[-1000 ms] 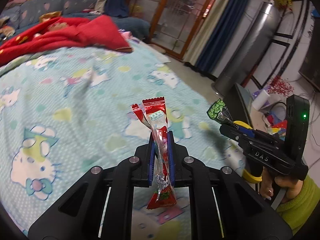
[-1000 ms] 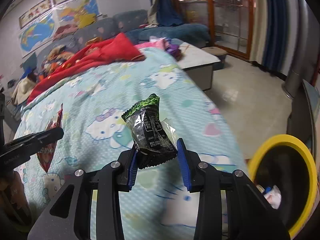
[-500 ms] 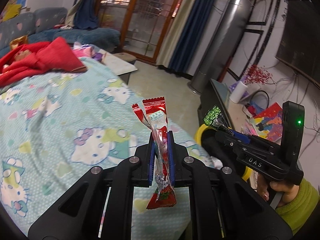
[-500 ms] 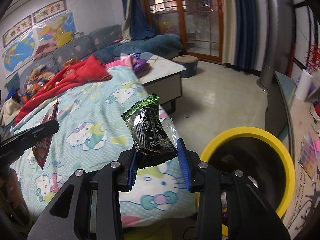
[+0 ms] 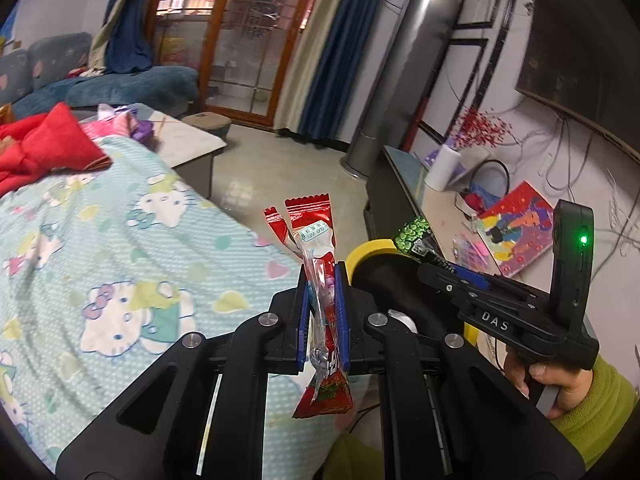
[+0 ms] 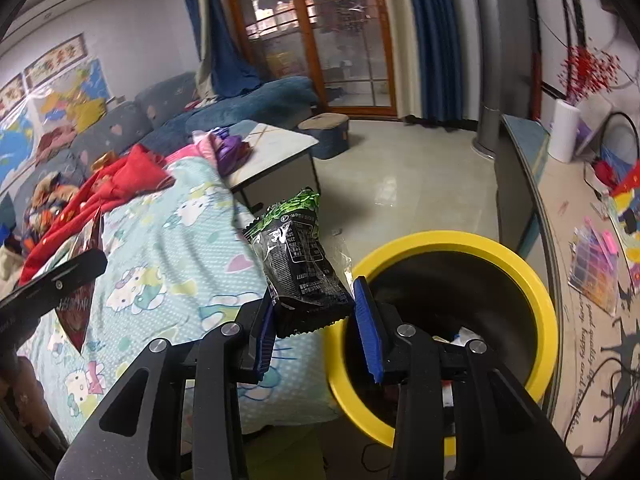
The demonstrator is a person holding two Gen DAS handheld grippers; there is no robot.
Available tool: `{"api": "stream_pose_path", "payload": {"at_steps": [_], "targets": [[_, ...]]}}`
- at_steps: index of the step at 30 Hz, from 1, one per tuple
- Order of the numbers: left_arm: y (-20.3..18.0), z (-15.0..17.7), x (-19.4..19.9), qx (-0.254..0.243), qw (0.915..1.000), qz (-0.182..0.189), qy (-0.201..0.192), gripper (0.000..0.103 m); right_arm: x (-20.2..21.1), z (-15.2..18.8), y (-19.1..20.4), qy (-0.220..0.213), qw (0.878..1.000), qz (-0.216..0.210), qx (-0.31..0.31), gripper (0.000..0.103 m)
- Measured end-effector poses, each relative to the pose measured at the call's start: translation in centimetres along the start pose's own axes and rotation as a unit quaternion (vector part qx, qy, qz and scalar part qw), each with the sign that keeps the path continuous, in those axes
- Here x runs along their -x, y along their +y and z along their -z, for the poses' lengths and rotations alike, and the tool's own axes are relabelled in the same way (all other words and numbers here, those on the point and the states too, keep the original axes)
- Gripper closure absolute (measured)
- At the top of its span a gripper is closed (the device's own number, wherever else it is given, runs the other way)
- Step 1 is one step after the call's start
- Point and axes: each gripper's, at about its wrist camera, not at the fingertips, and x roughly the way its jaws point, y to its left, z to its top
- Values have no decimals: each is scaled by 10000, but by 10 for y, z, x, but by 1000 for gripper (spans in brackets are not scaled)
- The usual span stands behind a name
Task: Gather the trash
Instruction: 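Carry the red wrapper and black snack bag over the yellow bin with both tools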
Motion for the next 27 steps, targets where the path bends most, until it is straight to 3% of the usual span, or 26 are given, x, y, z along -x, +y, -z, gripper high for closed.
{"api": "stream_pose_path", "payload": {"at_steps": [27], "targets": [[-82,-2,-79,-752,9944,563,473,96,11,29,-110,15,9869,994,-1268,67]]}}
